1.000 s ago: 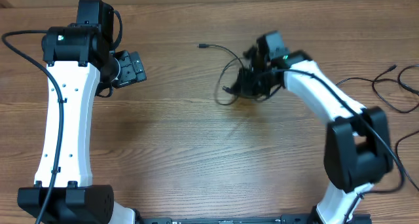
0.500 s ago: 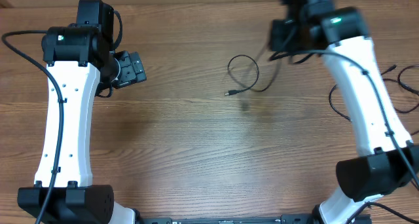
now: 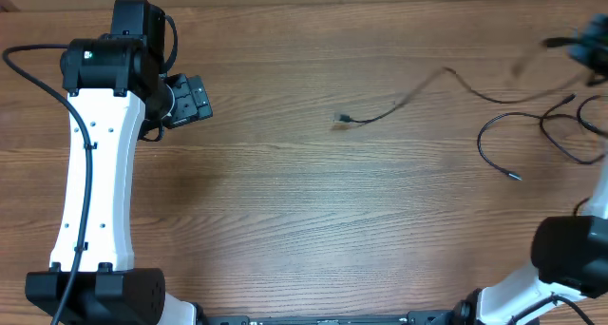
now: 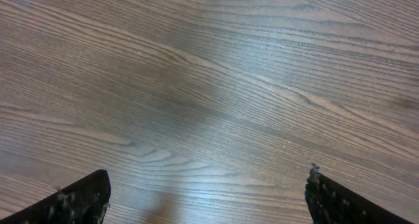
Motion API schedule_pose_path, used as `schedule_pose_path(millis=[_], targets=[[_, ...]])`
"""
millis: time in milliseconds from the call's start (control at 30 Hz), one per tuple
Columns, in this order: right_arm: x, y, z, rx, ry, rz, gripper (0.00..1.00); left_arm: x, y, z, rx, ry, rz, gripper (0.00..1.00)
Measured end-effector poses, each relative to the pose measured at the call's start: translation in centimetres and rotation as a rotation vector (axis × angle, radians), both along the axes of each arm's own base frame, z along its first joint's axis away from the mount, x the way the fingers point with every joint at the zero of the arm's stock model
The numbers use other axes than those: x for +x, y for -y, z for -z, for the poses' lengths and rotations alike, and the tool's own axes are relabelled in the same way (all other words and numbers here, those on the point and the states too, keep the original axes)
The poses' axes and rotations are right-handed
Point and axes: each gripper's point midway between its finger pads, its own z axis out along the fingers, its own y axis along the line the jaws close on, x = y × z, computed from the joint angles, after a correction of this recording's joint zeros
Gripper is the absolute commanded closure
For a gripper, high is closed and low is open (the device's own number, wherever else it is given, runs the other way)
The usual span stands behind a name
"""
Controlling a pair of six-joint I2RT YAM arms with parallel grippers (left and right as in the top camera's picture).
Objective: Untangle cables
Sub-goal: 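Drag the held black cable to the right table edge with the right gripper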
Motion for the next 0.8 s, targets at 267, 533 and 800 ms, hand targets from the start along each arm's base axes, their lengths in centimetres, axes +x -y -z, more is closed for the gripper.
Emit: schedule_pose_path(millis=[267,533,800], targets=[[-6.3,10.4,-0.4,0.024,0.088,0.379,0.96,0.0,0.0,0.0,0.0,0.0,0.0,0.06],[-8.3,14.9,-0.9,0.229,0.336,0.551,0.96,0.0,0.3,0.0,-0.016,-0.001,0.004,0.05],[-7.7,18.4,-4.4,0.362,0.645,0.544,0.96,0.0,0.4,0.0,-0.025,-0.001,0.006,0.05]])
